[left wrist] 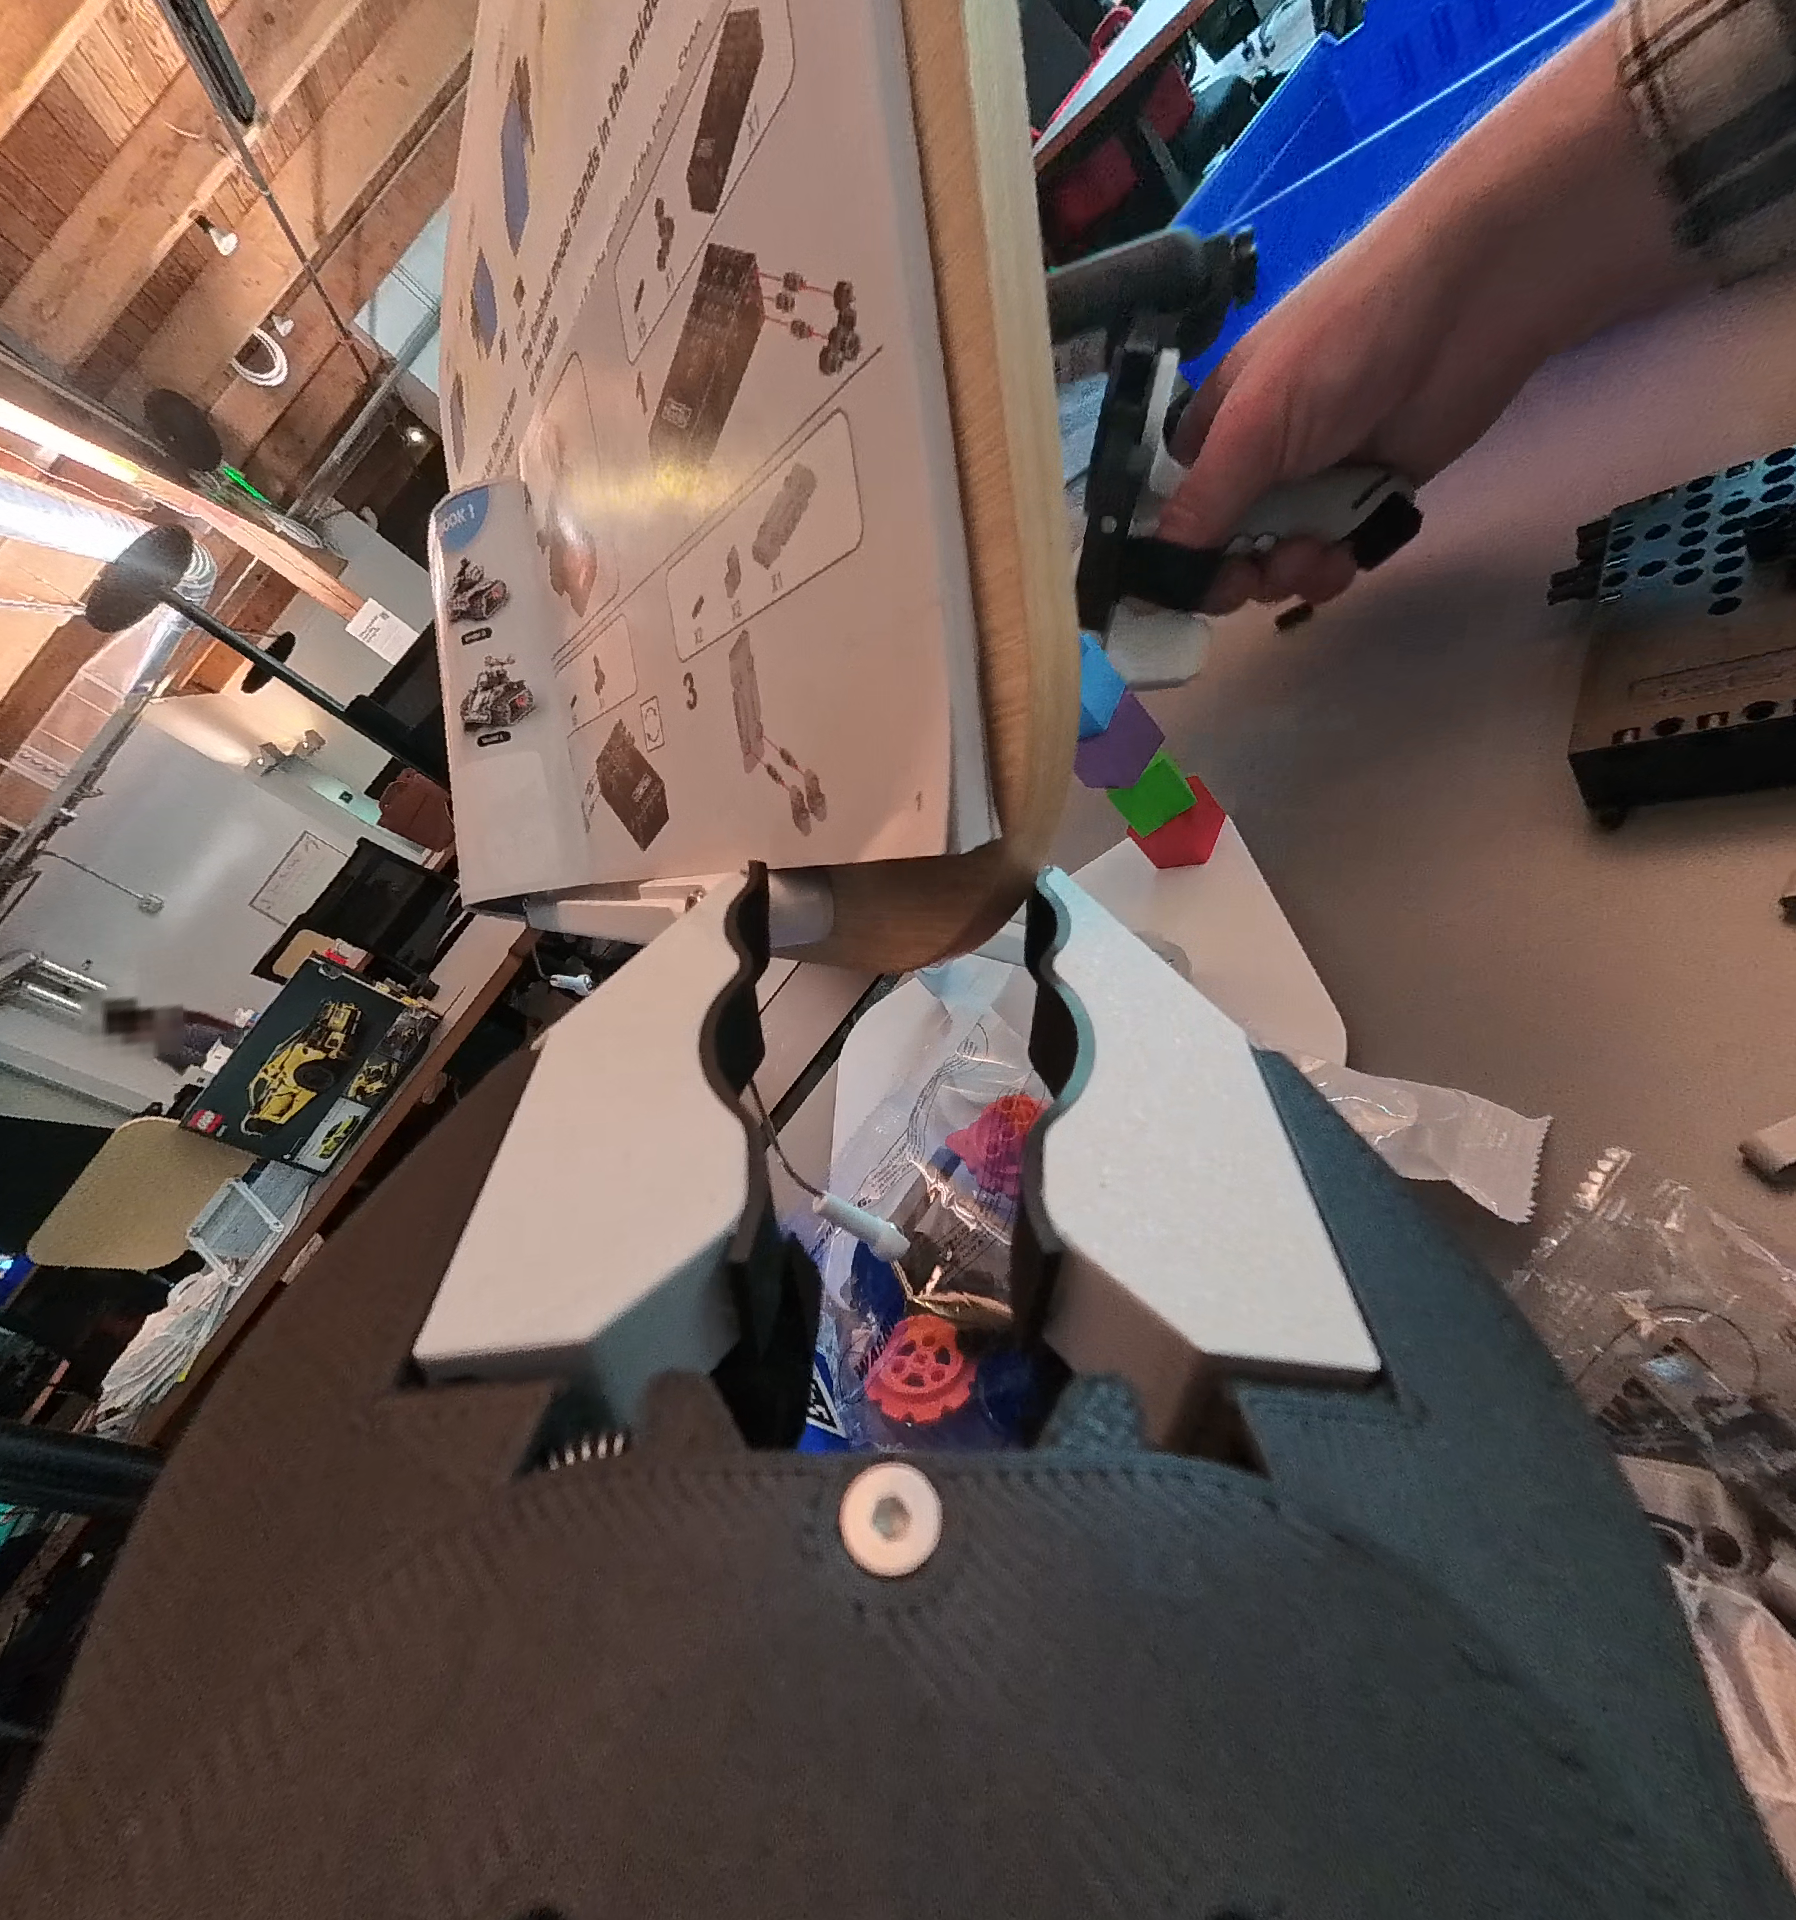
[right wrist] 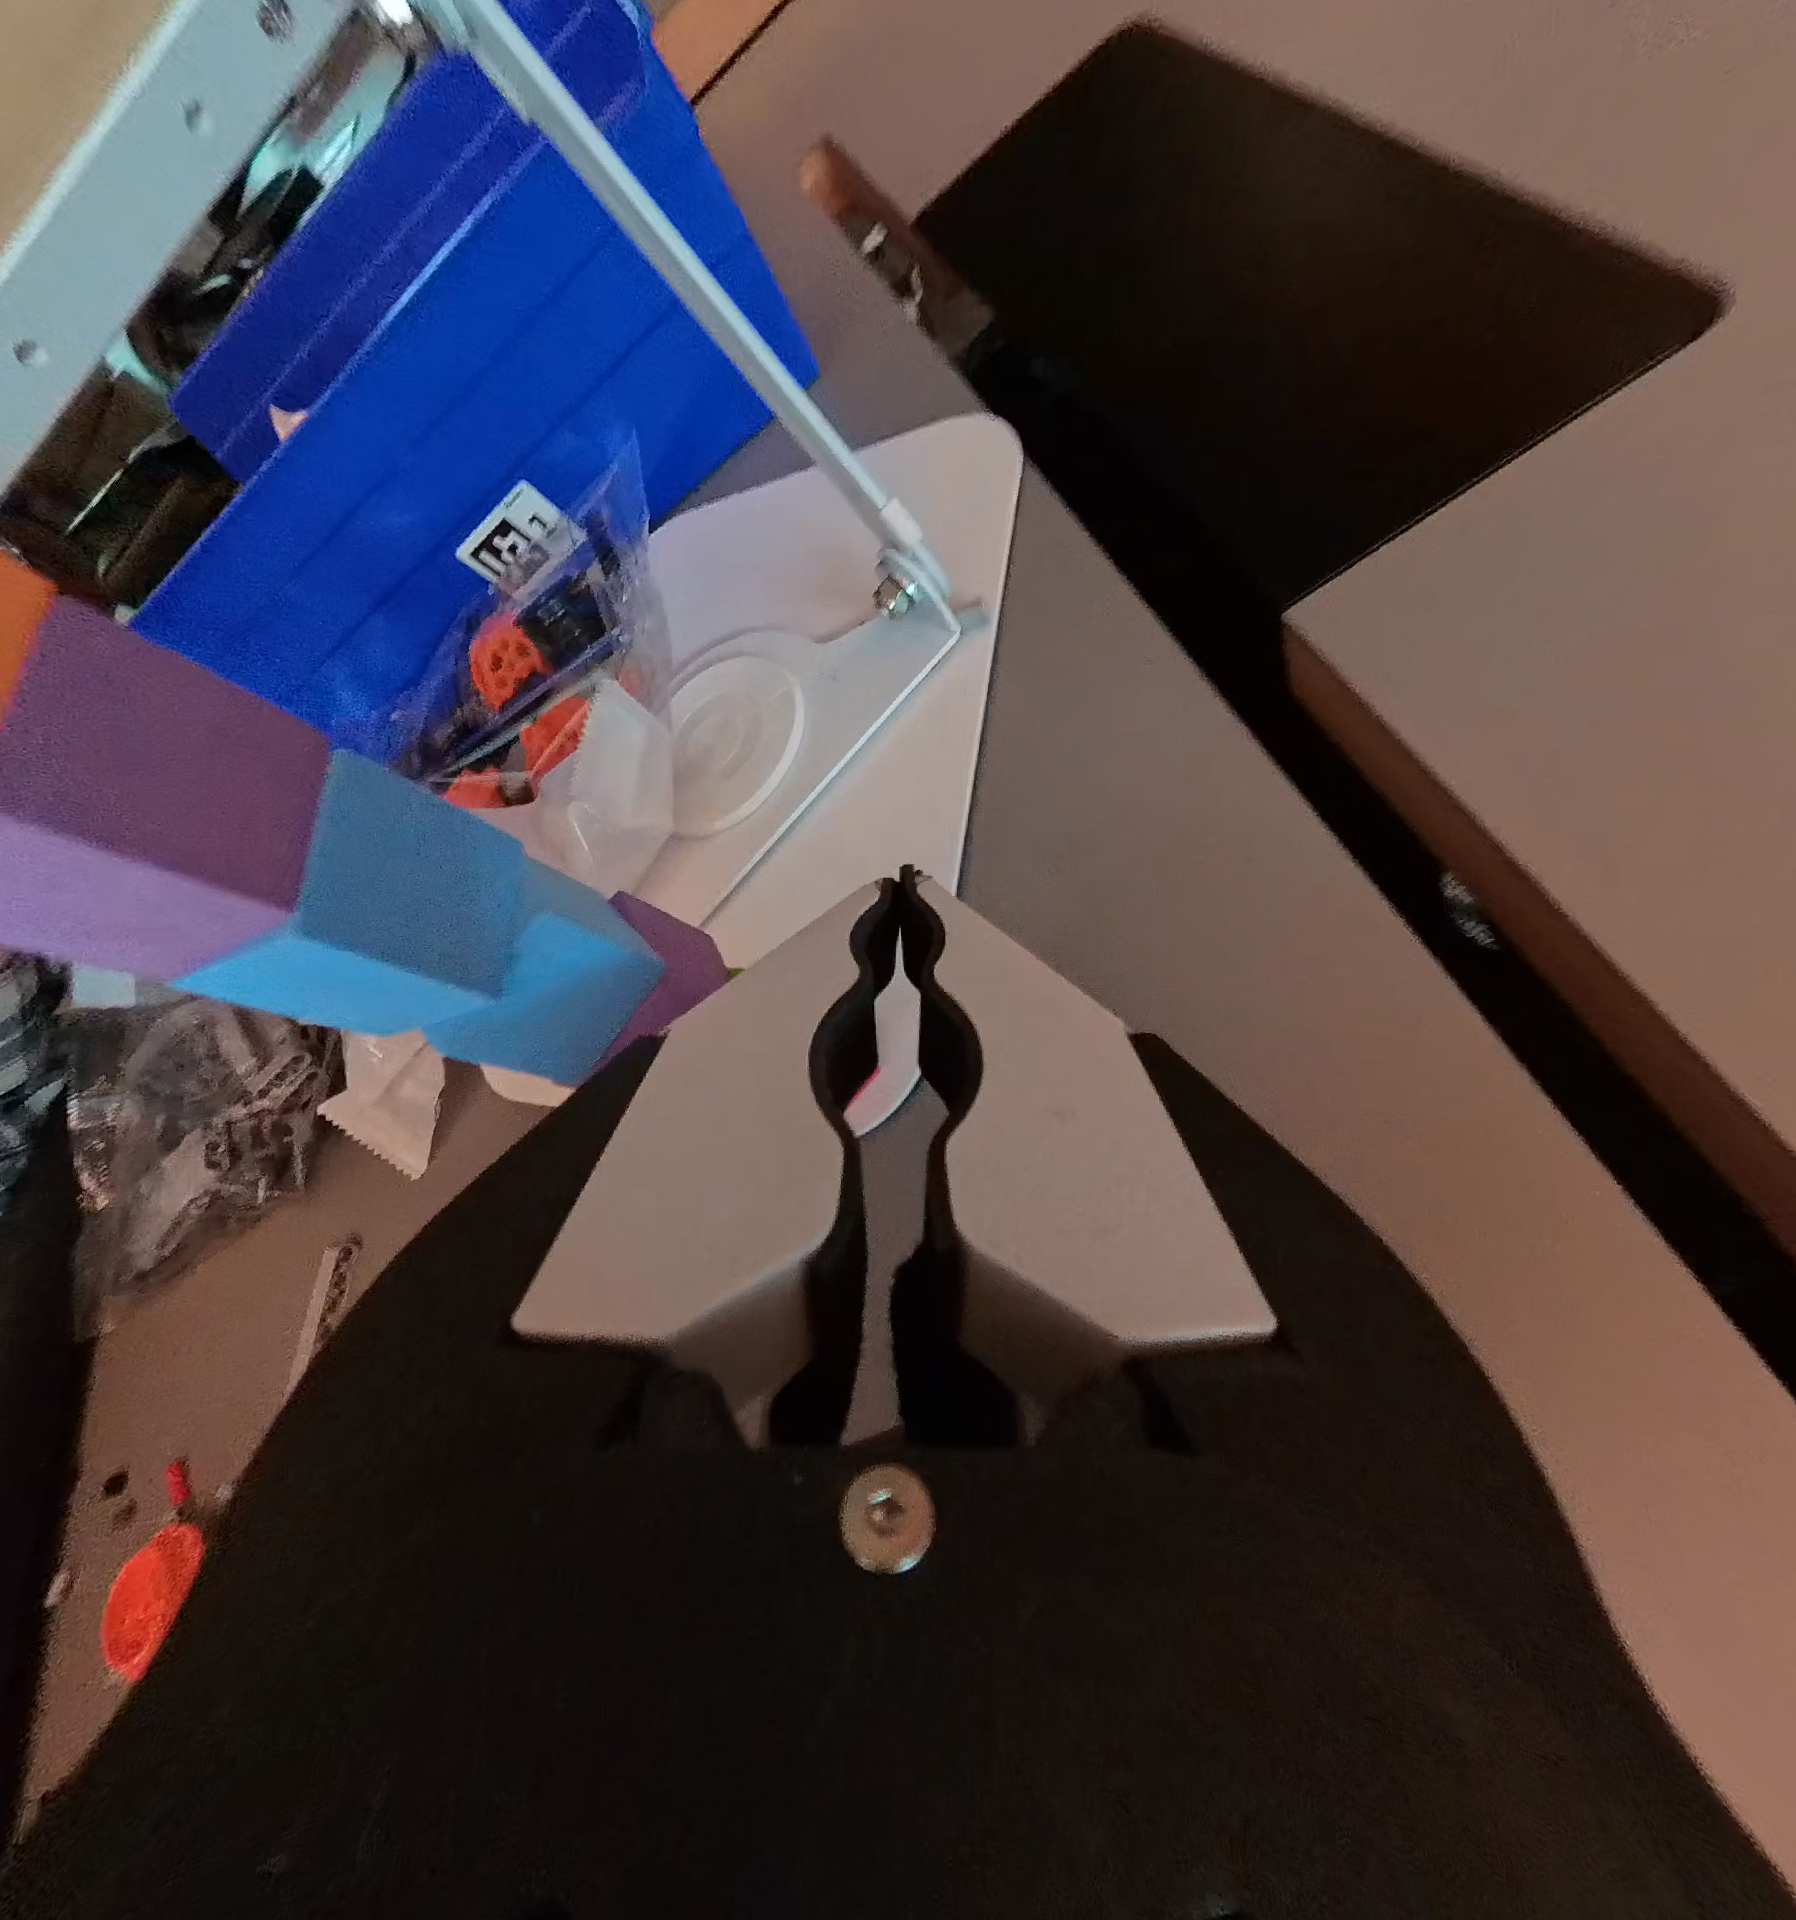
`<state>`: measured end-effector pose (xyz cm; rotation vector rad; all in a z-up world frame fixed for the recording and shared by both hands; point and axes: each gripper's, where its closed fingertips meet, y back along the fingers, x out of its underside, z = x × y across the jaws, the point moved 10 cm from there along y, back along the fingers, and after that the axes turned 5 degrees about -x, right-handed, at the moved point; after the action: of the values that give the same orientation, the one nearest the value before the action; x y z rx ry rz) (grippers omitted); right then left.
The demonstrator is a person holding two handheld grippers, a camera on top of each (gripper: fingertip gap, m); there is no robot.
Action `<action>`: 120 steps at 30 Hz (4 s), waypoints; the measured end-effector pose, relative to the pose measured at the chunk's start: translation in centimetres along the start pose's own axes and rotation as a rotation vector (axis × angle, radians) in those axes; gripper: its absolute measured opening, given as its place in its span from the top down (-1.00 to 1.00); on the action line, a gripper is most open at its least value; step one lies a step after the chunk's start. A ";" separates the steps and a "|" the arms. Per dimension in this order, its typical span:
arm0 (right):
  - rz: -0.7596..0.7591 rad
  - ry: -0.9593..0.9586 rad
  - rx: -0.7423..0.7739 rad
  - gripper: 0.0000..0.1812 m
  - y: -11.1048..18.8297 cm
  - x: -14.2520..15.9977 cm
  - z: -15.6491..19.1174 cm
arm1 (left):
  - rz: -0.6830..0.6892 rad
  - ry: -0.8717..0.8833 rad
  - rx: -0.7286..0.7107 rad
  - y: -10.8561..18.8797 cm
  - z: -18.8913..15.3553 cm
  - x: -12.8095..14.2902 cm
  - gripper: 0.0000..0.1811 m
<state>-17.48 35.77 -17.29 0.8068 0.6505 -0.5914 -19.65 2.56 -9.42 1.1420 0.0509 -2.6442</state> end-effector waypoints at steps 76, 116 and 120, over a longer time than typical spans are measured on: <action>0.420 0.254 0.158 0.60 -3.2 0.6 4.4 | -0.014 0.014 0.005 -0.1 0.1 0.2 0.47; 0.415 0.715 0.347 0.67 -1.2 0.5 8.6 | -0.006 0.003 0.010 -0.1 -0.1 -0.1 0.47; 0.470 0.725 0.355 0.67 -2.5 0.5 8.5 | -0.006 0.004 0.010 0.0 -0.1 0.0 0.47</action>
<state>-16.38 27.51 -14.36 1.4832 0.9824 0.0444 -19.59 2.62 -9.43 1.1519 0.0418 -2.6503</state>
